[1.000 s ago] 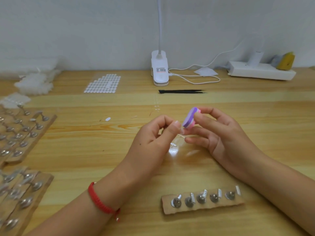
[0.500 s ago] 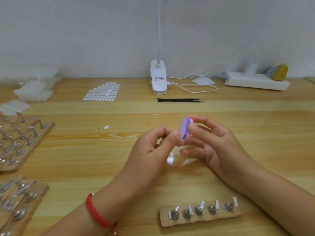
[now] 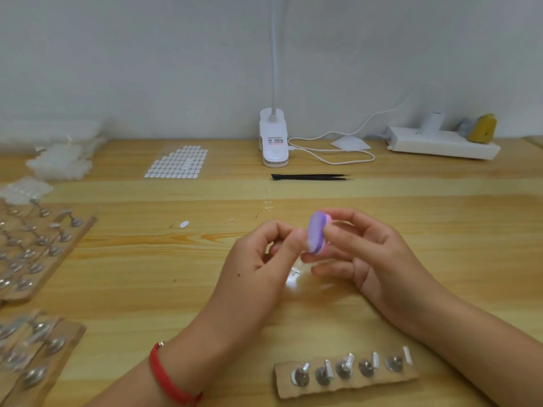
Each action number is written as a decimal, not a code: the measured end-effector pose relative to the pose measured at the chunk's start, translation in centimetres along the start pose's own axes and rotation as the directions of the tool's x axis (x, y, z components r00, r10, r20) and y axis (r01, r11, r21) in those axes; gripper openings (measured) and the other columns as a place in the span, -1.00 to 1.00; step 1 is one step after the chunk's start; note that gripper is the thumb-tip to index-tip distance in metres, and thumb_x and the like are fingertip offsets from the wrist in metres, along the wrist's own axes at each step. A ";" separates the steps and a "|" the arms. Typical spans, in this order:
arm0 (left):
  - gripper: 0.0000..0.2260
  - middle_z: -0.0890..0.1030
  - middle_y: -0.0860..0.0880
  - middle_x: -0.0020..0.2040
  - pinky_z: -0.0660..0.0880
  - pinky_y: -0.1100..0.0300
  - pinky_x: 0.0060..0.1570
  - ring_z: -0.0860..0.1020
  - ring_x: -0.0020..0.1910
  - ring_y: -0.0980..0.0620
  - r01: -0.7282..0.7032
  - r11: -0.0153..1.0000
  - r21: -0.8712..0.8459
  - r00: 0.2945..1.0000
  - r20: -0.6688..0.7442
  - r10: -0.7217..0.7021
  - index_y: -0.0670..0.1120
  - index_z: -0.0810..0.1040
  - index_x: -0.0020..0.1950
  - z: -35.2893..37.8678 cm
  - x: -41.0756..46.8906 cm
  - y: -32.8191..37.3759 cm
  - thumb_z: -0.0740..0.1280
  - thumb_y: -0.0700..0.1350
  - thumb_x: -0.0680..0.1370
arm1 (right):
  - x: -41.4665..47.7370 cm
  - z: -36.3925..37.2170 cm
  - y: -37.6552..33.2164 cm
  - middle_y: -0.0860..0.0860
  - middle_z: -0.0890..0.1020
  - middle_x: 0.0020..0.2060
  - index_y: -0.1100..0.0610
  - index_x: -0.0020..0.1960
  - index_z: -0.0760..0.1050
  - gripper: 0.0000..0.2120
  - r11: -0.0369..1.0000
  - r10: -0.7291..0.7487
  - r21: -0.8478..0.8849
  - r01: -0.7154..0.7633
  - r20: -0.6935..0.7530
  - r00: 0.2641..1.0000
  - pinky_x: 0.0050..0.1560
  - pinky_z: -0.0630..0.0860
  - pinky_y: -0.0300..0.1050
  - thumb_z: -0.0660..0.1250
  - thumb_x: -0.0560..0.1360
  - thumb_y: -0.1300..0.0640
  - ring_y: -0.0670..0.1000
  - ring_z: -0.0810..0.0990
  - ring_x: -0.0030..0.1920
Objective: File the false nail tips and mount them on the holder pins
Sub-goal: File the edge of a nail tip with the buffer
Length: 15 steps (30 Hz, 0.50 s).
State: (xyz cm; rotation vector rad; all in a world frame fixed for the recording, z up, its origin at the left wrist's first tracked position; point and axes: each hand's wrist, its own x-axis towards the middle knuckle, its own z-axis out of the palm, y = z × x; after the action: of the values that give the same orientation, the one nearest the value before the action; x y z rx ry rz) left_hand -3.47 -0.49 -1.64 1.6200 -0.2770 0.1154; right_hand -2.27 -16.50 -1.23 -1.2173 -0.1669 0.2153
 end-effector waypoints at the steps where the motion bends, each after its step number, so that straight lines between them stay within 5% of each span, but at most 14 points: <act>1: -0.78 0.25 0.14 -0.56 0.14 0.44 -0.53 0.18 -0.57 0.21 -0.001 1.000 0.002 1.000 0.006 0.001 0.02 0.56 -0.29 0.1 -0.1 0.0 0.31 0.09 0.48 | 0.0 -0.1 -0.1 0.19 0.67 -0.25 0.13 -0.07 0.64 -0.81 1.000 0.005 0.031 -0.004 -0.019 1.000 -0.34 0.61 -0.13 0.49 0.32 0.21 0.14 0.69 -0.29; 5: -0.79 0.25 0.14 -0.57 0.15 0.44 -0.55 0.19 -0.59 0.22 0.020 0.999 -0.036 0.998 -0.059 -0.022 -0.03 0.54 -0.30 -0.1 0.2 0.0 0.28 0.08 0.42 | -0.1 0.2 -0.1 0.21 0.66 -0.28 0.09 -0.10 0.67 -0.79 0.999 0.019 -0.044 -0.016 0.070 0.997 -0.33 0.61 -0.12 0.51 0.26 0.17 0.16 0.69 -0.32; 15: -0.82 0.24 0.15 -0.55 0.16 0.45 -0.54 0.19 -0.57 0.20 0.061 0.995 -0.077 0.996 -0.057 -0.066 0.01 0.57 -0.33 -0.2 0.3 0.0 0.32 0.09 0.38 | 0.0 0.0 0.0 0.22 0.64 -0.27 0.19 -0.11 0.48 -0.81 1.000 0.015 0.004 -0.015 0.013 1.000 -0.32 0.62 -0.11 0.44 0.33 0.24 0.23 0.70 -0.27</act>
State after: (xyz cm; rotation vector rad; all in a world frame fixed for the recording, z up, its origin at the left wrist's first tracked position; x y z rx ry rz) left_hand -3.14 -0.32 -1.51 1.5468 -0.1816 0.1035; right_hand -2.28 -16.53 -1.26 -1.2134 -0.1685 0.2361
